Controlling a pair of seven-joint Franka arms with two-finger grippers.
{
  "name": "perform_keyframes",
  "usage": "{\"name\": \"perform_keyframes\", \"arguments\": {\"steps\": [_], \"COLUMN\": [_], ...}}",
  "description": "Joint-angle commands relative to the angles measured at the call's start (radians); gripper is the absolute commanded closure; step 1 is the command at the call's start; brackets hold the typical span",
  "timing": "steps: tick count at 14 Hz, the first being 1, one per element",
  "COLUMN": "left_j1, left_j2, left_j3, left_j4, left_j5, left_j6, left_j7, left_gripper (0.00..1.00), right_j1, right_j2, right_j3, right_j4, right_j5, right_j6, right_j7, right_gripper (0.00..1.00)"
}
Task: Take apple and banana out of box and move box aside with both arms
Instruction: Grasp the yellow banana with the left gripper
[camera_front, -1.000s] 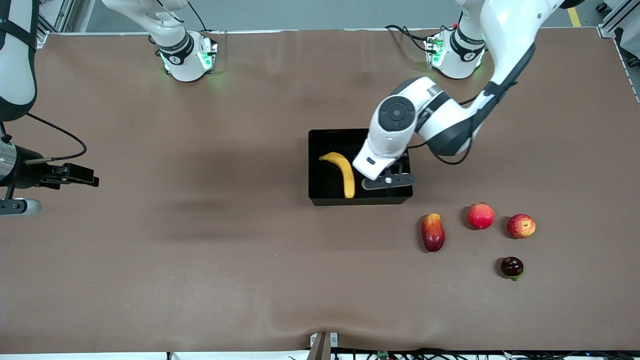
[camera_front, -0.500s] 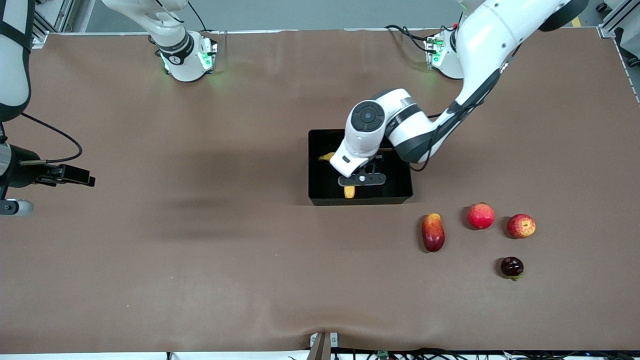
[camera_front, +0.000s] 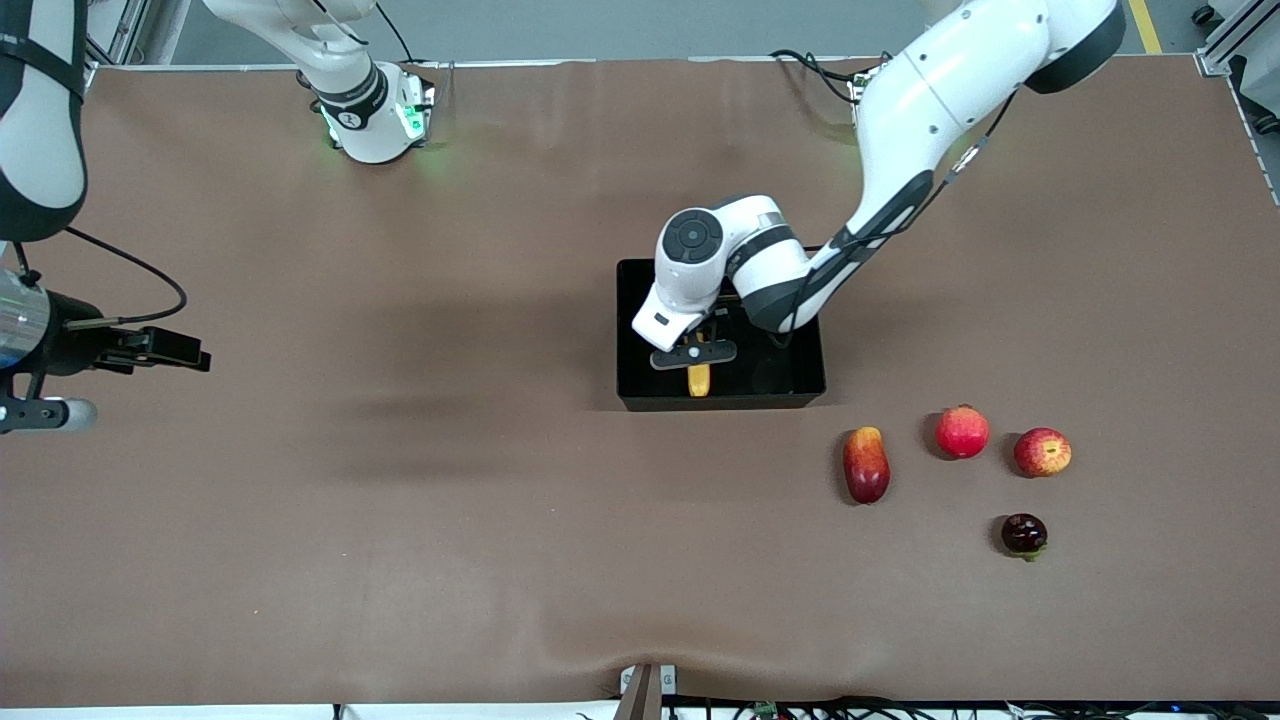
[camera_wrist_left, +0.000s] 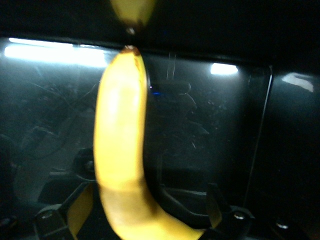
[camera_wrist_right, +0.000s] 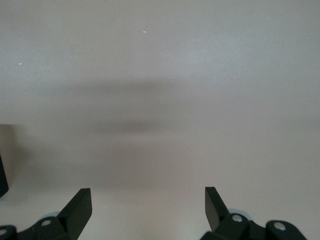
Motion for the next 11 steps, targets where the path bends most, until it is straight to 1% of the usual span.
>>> {"name": "perform_keyframes", "arguments": {"steps": [1,2,5,6,7,8,11], "left_j1": [-0.04,-0.046,-0.052,-0.052,-0.052,-0.052,-0.051], "left_j2": [0.025,0.027,0.037,0.037,0.036,0.031,0.008], "left_j3": [0.033,0.039,0.042,0.042,0.042,0.042,0.041], "left_j4": [0.014,0.013,0.014,0.014,0.014,0.014,0.016], "left_j5": [0.025,0.03,0.028,0.028,0.027,0.028,0.03], "left_j6": [0.051,0.057,0.059,0.059,0.059,0.057,0.048], "left_j7": [-0.05,-0.05,-0.051,-0.053,-0.053,-0.051,-0.048], "left_gripper": [0.0,0.07,0.46,0.66,0.88,1.0,1.0], "right_j1": [-0.006,-0.016,-0.014,-0.016,-0.014,-0.011,-0.01], "right_j2": [0.001,0.002,0.002,0.002,0.004,0.002,0.017], "right_j3": [0.001,0.001,0.001,0.001,0.001,0.001,0.001], "right_j4": [0.005,0.005,0.003,0.003,0.003,0.003,0.005], "right_j5": [0.004,0.005,0.002,0.004,0.004,0.001,0.004], "right_j6": [-0.008,-0.009,-0.009,-0.008,-0.008,-0.009,-0.008], "right_j7": [0.006,0.006,0.006,0.006,0.006,0.006,0.008], "right_gripper": [0.0,0.0,0.0,0.0,0.0,0.0,0.0]}}
